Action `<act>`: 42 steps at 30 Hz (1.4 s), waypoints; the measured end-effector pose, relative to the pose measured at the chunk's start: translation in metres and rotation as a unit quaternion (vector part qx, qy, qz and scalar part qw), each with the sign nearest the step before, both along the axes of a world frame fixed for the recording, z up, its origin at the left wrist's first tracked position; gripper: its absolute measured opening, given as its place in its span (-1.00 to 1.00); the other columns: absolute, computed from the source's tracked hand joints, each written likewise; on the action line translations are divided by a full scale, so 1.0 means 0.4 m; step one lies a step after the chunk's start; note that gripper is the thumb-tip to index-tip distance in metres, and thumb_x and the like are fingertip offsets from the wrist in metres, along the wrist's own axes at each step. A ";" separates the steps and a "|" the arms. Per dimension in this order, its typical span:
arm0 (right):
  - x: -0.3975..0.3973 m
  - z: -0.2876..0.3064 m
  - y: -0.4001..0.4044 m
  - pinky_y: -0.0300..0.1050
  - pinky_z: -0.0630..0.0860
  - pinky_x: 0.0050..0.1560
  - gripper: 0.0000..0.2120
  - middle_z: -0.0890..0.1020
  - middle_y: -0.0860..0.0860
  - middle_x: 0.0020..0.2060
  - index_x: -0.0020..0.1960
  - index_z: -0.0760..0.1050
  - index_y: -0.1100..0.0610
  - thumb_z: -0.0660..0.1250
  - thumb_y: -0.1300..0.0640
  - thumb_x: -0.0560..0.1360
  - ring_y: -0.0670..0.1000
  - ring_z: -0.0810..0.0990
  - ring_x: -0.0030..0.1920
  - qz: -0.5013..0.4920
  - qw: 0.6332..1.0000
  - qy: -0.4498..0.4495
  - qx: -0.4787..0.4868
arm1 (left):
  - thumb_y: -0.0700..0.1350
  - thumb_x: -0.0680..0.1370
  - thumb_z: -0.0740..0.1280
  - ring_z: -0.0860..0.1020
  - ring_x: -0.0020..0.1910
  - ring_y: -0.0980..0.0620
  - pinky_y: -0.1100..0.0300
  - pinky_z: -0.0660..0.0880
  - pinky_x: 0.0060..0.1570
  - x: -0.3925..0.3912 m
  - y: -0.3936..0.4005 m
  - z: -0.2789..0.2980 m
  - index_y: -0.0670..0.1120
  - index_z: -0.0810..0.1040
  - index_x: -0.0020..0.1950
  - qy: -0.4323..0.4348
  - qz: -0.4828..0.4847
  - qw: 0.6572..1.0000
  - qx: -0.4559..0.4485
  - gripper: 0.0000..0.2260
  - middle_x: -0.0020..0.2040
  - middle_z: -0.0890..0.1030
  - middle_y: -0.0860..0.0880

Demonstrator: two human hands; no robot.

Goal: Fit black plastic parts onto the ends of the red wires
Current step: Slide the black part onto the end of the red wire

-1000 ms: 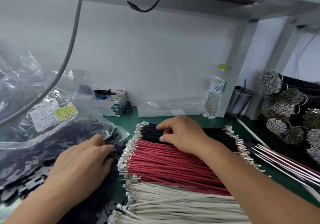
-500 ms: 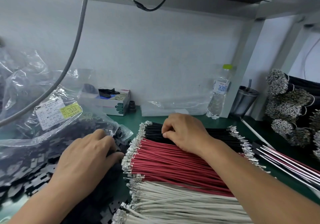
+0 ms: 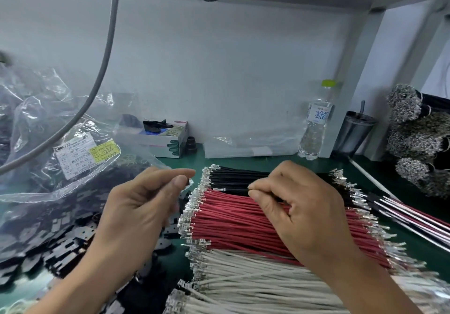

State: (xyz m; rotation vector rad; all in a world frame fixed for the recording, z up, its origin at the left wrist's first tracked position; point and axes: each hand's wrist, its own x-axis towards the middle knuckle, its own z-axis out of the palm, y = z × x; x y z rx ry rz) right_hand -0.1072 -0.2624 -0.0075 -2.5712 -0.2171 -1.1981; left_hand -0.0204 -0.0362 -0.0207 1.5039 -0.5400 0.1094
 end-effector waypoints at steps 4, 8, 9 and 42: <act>-0.015 -0.007 0.003 -0.32 0.47 -0.21 -0.90 0.54 -0.21 -0.17 -0.03 0.67 -0.04 0.37 0.01 0.55 -0.18 0.54 -0.16 0.025 1.000 0.013 0.011 | -0.34 0.37 0.55 0.72 -0.12 0.00 0.32 0.64 -0.10 -0.020 -0.015 -0.007 0.08 0.79 0.02 0.040 -0.021 0.999 0.007 -0.64 -0.09 0.76 -0.06; -0.018 -0.007 0.011 -0.31 0.47 -0.21 -0.88 0.53 -0.20 -0.18 0.06 0.69 -0.04 0.39 0.06 0.58 -0.15 0.55 -0.17 0.056 0.998 0.027 0.031 | -0.33 0.27 0.56 0.72 -0.11 -0.15 0.22 0.66 -0.10 -0.038 -0.028 -0.002 0.00 0.80 -0.10 0.039 -0.017 0.999 -0.022 -0.70 -0.14 0.76 -0.12; -0.019 -0.006 0.013 -0.32 0.46 -0.21 -0.88 0.52 -0.20 -0.18 0.05 0.69 -0.05 0.39 0.06 0.57 -0.15 0.55 -0.17 0.059 0.997 0.029 0.036 | -0.34 0.28 0.55 0.71 -0.11 -0.16 0.20 0.65 -0.10 -0.039 -0.030 -0.001 -0.04 0.80 -0.12 0.032 -0.022 0.999 -0.028 -0.73 -0.13 0.76 -0.14; -0.025 0.011 -0.011 -0.14 0.53 -0.11 -0.93 0.60 -0.12 -0.19 -0.15 0.70 -0.05 0.52 0.11 0.47 0.01 0.62 -0.11 0.150 0.958 0.169 0.179 | -0.22 0.29 0.58 0.71 -0.18 0.03 0.36 0.59 -0.13 -0.045 -0.019 0.014 -0.02 0.80 -0.13 -0.040 -0.073 0.994 0.072 -0.81 -0.16 0.74 -0.10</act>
